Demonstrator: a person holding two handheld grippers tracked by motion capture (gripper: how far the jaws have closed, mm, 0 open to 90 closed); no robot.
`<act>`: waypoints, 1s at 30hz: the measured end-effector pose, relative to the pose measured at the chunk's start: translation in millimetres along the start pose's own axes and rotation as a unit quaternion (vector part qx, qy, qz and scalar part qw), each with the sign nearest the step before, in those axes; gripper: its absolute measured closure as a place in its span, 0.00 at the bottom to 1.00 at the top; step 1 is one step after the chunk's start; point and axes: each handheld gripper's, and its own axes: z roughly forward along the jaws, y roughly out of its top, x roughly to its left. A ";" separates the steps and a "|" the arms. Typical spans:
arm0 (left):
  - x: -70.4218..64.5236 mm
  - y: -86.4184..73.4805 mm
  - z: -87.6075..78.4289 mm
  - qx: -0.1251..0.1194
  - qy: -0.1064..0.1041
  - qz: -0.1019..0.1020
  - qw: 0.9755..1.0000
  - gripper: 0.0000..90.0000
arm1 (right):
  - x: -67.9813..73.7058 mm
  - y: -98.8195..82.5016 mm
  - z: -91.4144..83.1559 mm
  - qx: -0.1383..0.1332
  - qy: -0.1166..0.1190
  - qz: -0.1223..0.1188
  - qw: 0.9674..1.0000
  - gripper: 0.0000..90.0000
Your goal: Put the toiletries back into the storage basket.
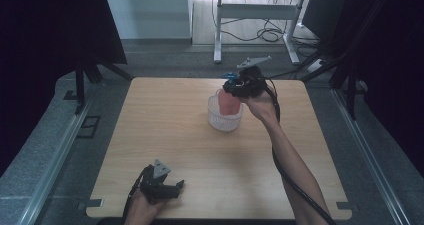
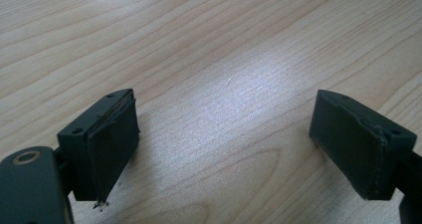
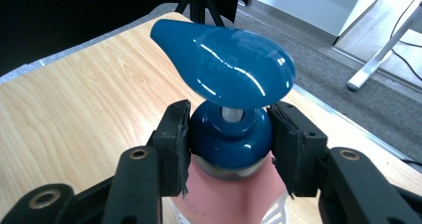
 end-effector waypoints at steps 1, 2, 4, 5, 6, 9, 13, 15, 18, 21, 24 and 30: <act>0.0 0.0 0.0 0.000 0.000 0.000 1.000 0.13 | -0.5 -0.5 0.9 0.001 0.000 0.000 1.000 0.58; 0.0 0.0 0.0 0.000 0.000 0.000 1.000 0.13 | -1.0 -1.4 2.2 0.000 0.000 0.000 1.000 0.58; 0.0 0.0 0.0 0.000 0.000 0.000 1.000 0.13 | -1.8 -3.8 4.9 0.002 -0.001 0.002 1.000 0.58; 0.0 0.0 0.0 0.000 0.000 0.000 1.000 0.13 | -2.0 -4.7 5.9 0.002 -0.001 0.002 1.000 0.58; 0.1 0.0 -0.1 0.001 0.000 0.001 1.000 0.13 | -2.5 -5.9 7.2 0.003 -0.001 0.001 1.000 0.58; 0.0 0.0 -0.1 0.000 0.000 0.000 1.000 0.13 | -2.9 -9.9 11.6 0.006 -0.001 0.003 1.000 0.58; 0.1 0.0 -0.3 0.002 -0.001 0.001 1.000 0.13 | -2.9 -15.5 16.9 0.008 0.002 0.004 1.000 0.58; 0.1 0.0 -0.3 0.002 -0.001 0.001 1.000 0.13 | -2.9 -18.6 19.7 0.008 0.003 0.005 1.000 0.58; 0.0 -0.1 -0.4 0.002 -0.001 0.001 1.000 0.13 | -3.0 -23.5 24.0 0.010 0.003 0.006 1.000 0.58; 0.0 0.0 -0.4 0.003 -0.001 0.001 1.000 0.13 | -3.5 -27.9 27.5 0.012 0.004 0.008 1.000 0.58; 0.0 0.0 -0.3 0.002 -0.001 0.001 1.000 0.13 | -4.0 -32.7 31.5 0.014 0.004 0.008 1.000 0.58; -0.1 0.0 -0.4 0.003 -0.001 0.001 1.000 0.13 | -2.9 -41.5 40.5 0.021 0.007 0.007 1.000 0.58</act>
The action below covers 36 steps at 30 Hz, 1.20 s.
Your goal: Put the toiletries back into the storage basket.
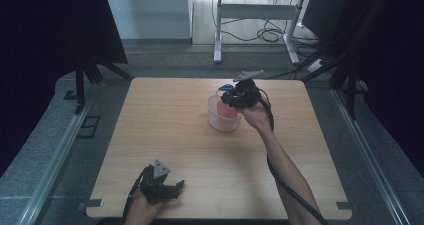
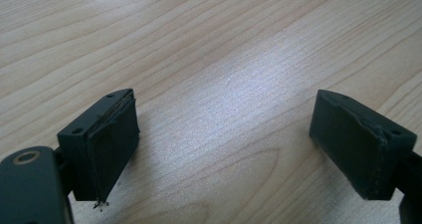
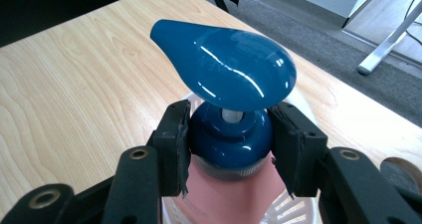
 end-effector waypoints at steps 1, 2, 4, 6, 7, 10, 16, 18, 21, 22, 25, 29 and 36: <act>0.0 0.0 0.0 0.000 0.000 0.000 1.000 0.13 | 0.3 -1.2 1.7 0.001 0.000 -0.001 1.000 0.58; 0.1 0.0 0.0 0.000 0.000 0.001 1.000 0.13 | 0.4 -2.3 3.1 0.002 0.000 0.000 1.000 0.58; 0.1 0.0 0.0 0.000 0.000 0.001 1.000 0.13 | 0.5 -3.4 4.6 0.002 0.000 0.001 1.000 0.58; 0.0 0.0 0.0 0.000 0.000 0.000 1.000 0.13 | 0.5 -6.2 8.5 0.006 0.002 0.002 1.000 0.58; 0.0 -0.1 0.0 0.000 0.000 0.000 1.000 0.13 | 0.6 -7.3 10.0 0.006 0.001 0.002 1.000 0.58; -0.1 -0.1 0.0 0.000 0.000 0.000 1.000 0.13 | 0.5 -9.7 12.8 0.008 0.003 0.004 1.000 0.58; -0.3 -0.1 -0.2 0.000 0.000 0.000 1.000 0.13 | -0.3 -14.3 18.3 0.014 0.005 0.008 1.000 0.58; -0.2 -0.1 -0.2 0.000 -0.001 0.000 1.000 0.13 | -0.6 -15.9 19.9 0.018 0.008 0.011 1.000 0.58; -0.1 -0.1 -0.2 0.000 -0.001 0.001 1.000 0.13 | -1.8 -17.3 20.1 0.014 0.010 0.014 1.000 0.57; -0.2 -0.1 -0.2 0.000 -0.001 0.001 1.000 0.13 | -2.6 -17.4 20.1 0.015 0.015 0.016 1.000 0.57; -0.3 -0.2 -0.2 0.000 -0.001 0.001 1.000 0.13 | -3.8 -17.3 19.4 0.018 0.024 0.024 0.999 0.55; -0.7 -0.3 -0.3 0.000 -0.001 0.001 1.000 0.13 | -3.8 -18.2 18.4 0.015 0.024 0.027 0.999 0.49; -0.6 -0.3 -0.3 0.000 -0.001 0.001 1.000 0.13 | -4.7 -20.7 12.6 0.002 0.020 0.027 0.999 0.39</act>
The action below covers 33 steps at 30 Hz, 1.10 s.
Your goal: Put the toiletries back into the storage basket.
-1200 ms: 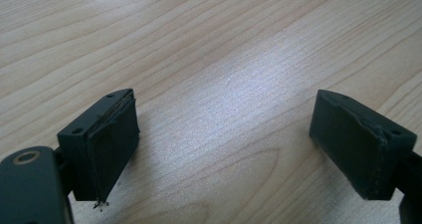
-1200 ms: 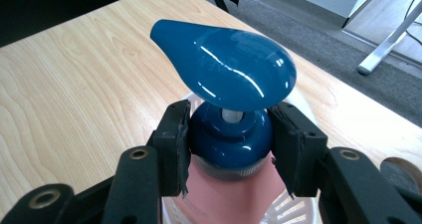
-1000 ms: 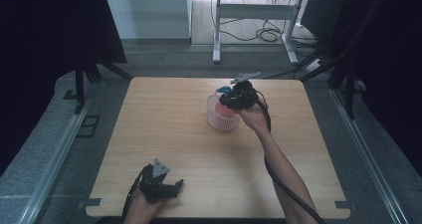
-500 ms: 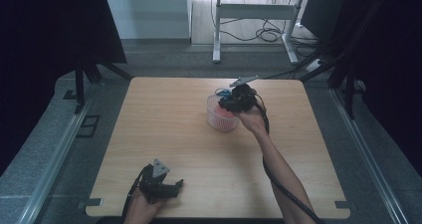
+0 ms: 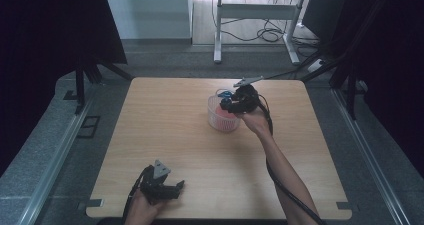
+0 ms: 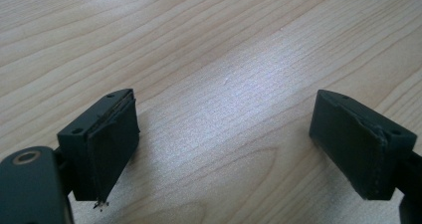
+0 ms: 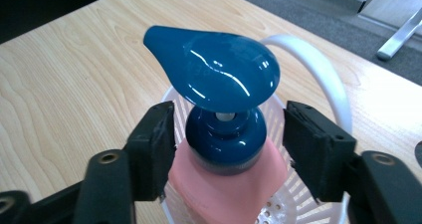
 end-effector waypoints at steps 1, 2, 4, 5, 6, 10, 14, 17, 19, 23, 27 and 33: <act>0.0 0.0 0.0 0.000 0.000 0.000 1.000 0.13 | -0.3 -0.3 -0.7 -0.003 0.000 -0.001 1.000 0.37; 0.2 0.1 0.0 0.000 0.000 0.001 1.000 0.13 | -0.5 -0.6 -1.6 -0.004 0.001 0.000 1.000 0.35; 0.2 0.0 0.0 0.000 0.001 0.001 1.000 0.13 | -0.9 -1.0 -3.4 -0.008 0.002 -0.004 1.000 0.32; 0.2 0.0 0.1 -0.001 0.000 0.001 1.000 0.13 | -0.7 -1.1 -5.0 -0.010 0.004 -0.003 1.000 0.30; 0.2 0.0 0.1 -0.001 0.000 0.001 1.000 0.13 | -0.6 -1.1 -5.8 -0.013 0.004 -0.005 1.000 0.27; 0.2 0.0 0.1 -0.001 0.000 0.001 1.000 0.13 | 1.1 -0.3 -9.8 -0.011 0.003 -0.011 1.000 0.27; 0.2 0.1 0.0 0.000 0.000 0.001 1.000 0.13 | 3.4 0.9 -13.7 -0.011 0.003 -0.017 1.000 0.25; 0.2 0.1 0.0 0.000 0.000 0.001 1.000 0.13 | 4.5 1.4 -16.1 -0.011 0.002 -0.019 1.000 0.23; 0.2 0.1 0.1 0.000 0.000 0.001 1.000 0.13 | 4.9 1.3 -18.0 -0.011 0.003 -0.020 1.000 0.22; 0.2 0.0 0.1 -0.001 0.000 0.001 1.000 0.13 | 5.6 0.7 -20.9 -0.009 0.003 -0.021 1.000 0.19; 0.2 0.0 0.1 -0.001 0.000 0.001 1.000 0.13 | 6.6 -0.1 -24.4 -0.013 0.000 -0.023 1.000 0.16; 0.2 0.0 0.1 0.000 0.000 0.001 1.000 0.13 | 9.2 -0.4 -29.6 -0.013 -0.004 -0.024 1.000 0.14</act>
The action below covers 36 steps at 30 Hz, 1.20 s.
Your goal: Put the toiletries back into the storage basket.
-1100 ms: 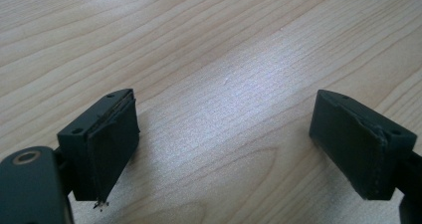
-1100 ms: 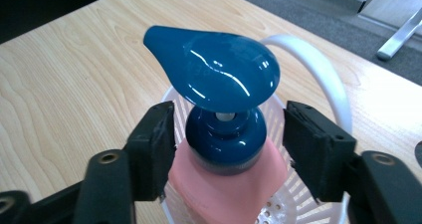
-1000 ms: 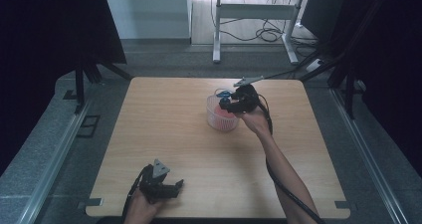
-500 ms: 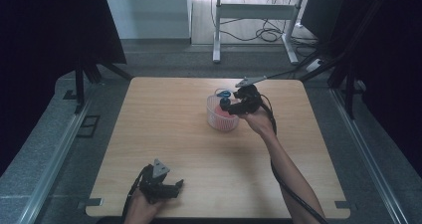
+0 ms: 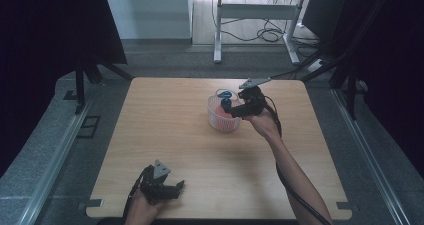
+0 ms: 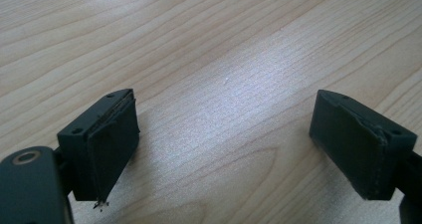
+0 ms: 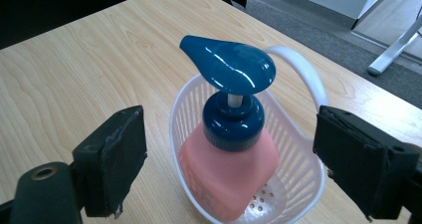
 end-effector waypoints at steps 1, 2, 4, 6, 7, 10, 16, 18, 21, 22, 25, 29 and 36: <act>0.0 0.0 0.0 0.000 0.000 0.000 1.000 0.13 | 0.5 0.0 -0.7 0.002 0.001 -0.002 1.000 0.14; 0.0 0.0 0.0 0.000 0.000 0.000 1.000 0.13 | 0.8 0.0 -1.3 0.003 0.000 -0.003 1.000 0.14; 0.0 0.0 0.0 0.000 0.000 0.000 1.000 0.13 | 1.7 0.0 -2.9 0.001 -0.001 -0.003 1.000 0.14; 0.0 0.0 0.0 0.000 0.000 0.000 1.000 0.13 | 2.6 0.0 -4.6 0.003 -0.002 -0.004 1.000 0.13; 0.0 0.0 0.0 0.000 0.000 0.000 1.000 0.13 | 3.4 -0.2 -5.5 0.003 -0.003 -0.007 1.000 0.12; 0.0 0.0 0.0 0.000 0.000 0.000 1.000 0.13 | 4.6 -0.9 -6.5 0.005 -0.004 -0.008 1.000 0.09; 0.0 0.0 0.0 0.000 0.000 0.000 1.000 0.13 | 10.1 -4.5 -11.6 0.005 -0.004 -0.017 1.000 0.06; 0.0 0.0 0.0 0.000 0.000 0.000 1.000 0.13 | 11.9 -5.6 -13.7 0.003 -0.003 -0.019 1.000 0.06; 0.0 0.0 0.0 0.000 0.000 0.000 1.000 0.13 | 14.3 -6.9 -16.3 0.002 -0.002 -0.023 1.000 0.06; 0.0 0.0 0.0 0.000 0.000 0.000 1.000 0.13 | 14.3 -6.9 -16.3 0.002 -0.002 -0.023 1.000 0.06; -0.1 0.0 -0.1 0.000 0.000 0.000 1.000 0.13 | 18.4 -8.5 -19.2 0.002 -0.001 -0.028 1.000 0.06; -0.1 0.0 0.0 0.000 0.000 0.000 1.000 0.13 | 22.2 -10.6 -22.4 0.001 -0.002 -0.037 0.999 0.06; -0.2 0.0 -0.1 0.000 0.000 -0.001 1.000 0.13 | 27.8 -15.9 -27.3 0.000 0.003 -0.039 0.999 0.06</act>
